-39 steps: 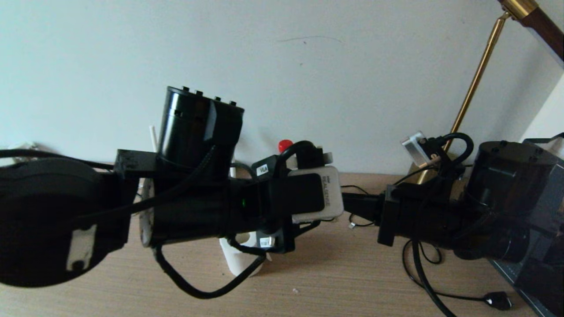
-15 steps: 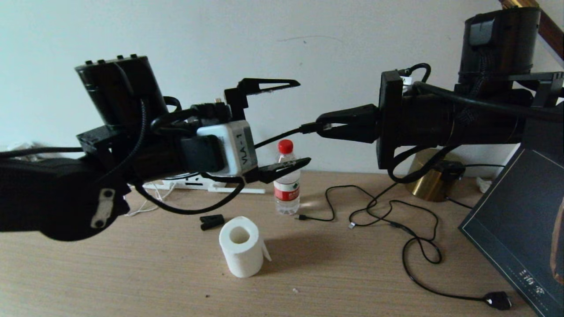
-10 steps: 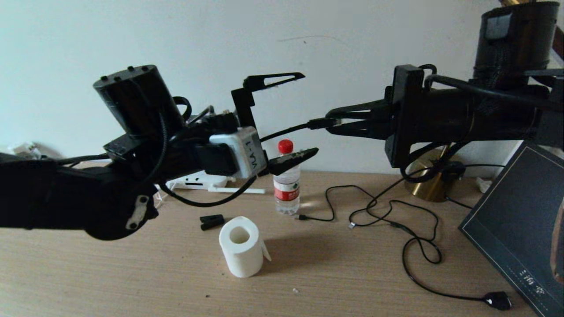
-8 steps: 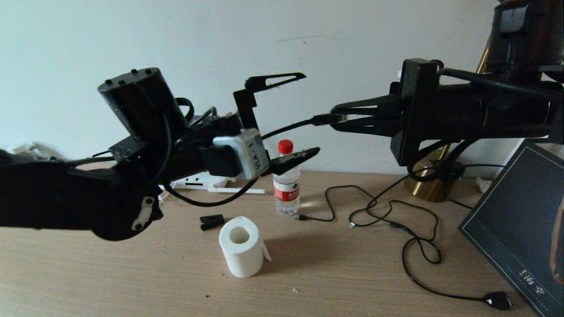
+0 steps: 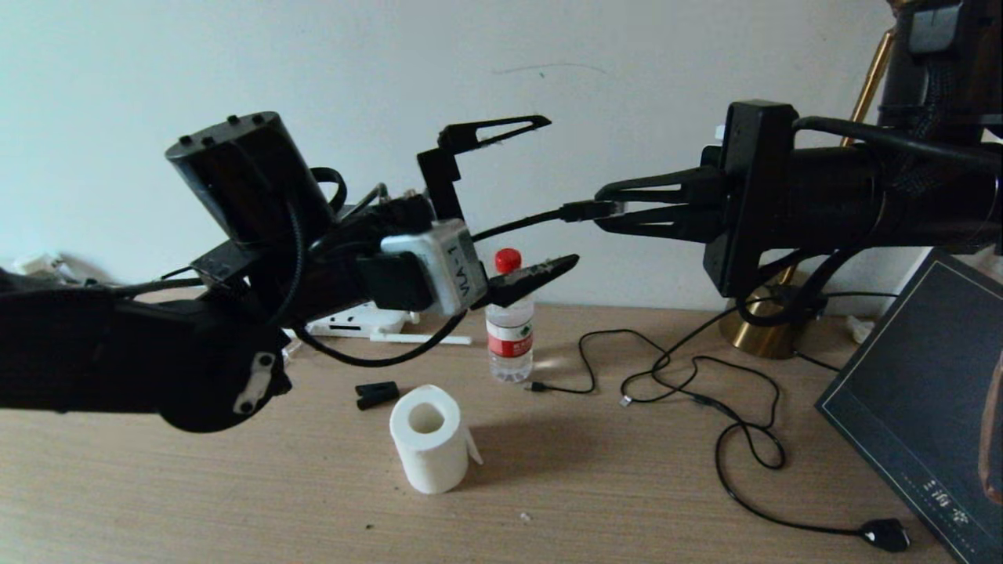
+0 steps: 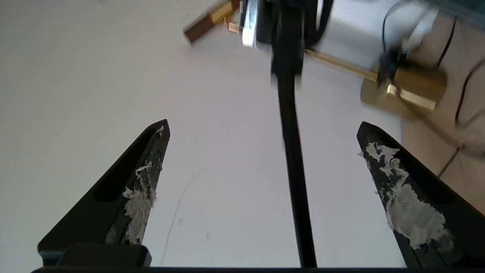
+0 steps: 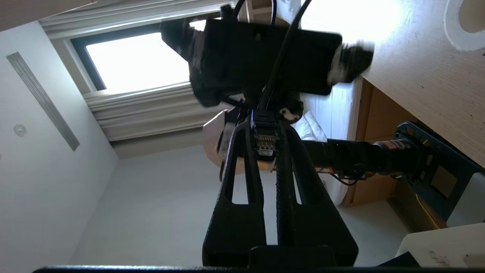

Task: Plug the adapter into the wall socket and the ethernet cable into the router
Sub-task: Hand it to the other hand

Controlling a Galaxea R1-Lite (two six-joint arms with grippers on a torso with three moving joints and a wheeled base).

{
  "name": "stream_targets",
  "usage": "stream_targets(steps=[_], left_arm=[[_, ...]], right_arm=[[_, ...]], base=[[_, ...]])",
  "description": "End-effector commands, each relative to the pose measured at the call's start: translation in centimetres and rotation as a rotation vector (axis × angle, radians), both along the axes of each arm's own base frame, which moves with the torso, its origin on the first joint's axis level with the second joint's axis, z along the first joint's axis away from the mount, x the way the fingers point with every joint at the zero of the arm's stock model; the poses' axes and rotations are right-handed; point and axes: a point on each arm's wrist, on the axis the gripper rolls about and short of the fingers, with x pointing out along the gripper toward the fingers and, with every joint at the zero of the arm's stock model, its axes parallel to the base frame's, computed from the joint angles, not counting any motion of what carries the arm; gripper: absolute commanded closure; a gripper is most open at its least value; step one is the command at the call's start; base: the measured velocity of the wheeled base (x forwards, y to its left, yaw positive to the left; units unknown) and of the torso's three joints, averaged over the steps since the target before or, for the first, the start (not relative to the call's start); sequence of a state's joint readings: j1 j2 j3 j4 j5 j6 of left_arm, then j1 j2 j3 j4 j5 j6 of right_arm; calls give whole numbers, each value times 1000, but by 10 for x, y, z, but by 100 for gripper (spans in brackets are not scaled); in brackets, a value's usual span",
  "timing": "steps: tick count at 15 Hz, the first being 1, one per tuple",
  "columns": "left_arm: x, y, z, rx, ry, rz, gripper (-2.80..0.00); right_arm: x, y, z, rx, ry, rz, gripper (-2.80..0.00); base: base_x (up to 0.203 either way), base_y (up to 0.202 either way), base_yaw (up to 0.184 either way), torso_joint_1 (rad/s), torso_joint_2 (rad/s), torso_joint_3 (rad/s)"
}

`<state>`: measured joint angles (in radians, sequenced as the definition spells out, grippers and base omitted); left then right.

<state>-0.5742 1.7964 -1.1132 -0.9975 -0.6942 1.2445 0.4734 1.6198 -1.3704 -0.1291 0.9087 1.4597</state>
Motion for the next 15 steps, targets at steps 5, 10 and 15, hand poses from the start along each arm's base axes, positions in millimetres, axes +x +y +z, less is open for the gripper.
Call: stream_targets(steps=[5, 10, 15], left_arm=[[-14, -10, 3, -8, -10, -51, -280], [-15, -9, -4, 3, 27, -54, -280], [-16, -8, -3, -2, 37, -55, -280]], right_arm=[[6, 3, -4, 2, 20, 40, 0], [21, -4, -10, -2, 40, 35, 0], [21, -7, -9, 1, 39, 40, 0]], base=[[0, 0, 0, 0, 0, 0], [0, 0, 0, 0, 0, 0], [0, 0, 0, 0, 0, 0]])
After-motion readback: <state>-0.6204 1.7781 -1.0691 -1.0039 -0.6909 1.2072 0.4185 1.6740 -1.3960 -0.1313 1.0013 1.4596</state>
